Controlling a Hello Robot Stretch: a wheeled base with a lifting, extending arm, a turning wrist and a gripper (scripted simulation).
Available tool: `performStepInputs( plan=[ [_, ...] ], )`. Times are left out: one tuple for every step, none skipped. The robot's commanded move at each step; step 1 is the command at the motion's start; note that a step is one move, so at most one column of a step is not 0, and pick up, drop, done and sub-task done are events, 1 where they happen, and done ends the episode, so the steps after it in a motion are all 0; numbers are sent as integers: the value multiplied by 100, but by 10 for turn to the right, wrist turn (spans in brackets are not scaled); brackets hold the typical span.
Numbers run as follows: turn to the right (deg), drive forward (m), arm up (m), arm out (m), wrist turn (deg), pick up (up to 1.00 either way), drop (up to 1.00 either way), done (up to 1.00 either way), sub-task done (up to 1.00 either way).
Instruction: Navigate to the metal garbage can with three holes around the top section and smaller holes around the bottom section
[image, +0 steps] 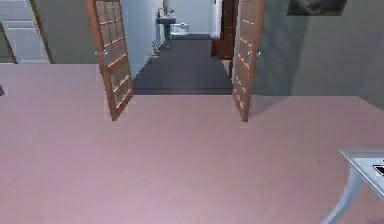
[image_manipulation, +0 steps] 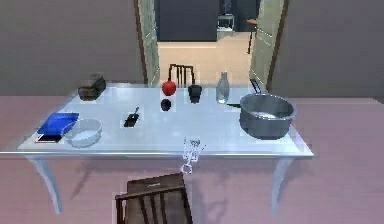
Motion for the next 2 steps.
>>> performStepInputs(
  plan=[
    [0,50,0,0,0,0,0,0,0],
    [330,0,0,0,0,0,0,0,0]
  ],
)
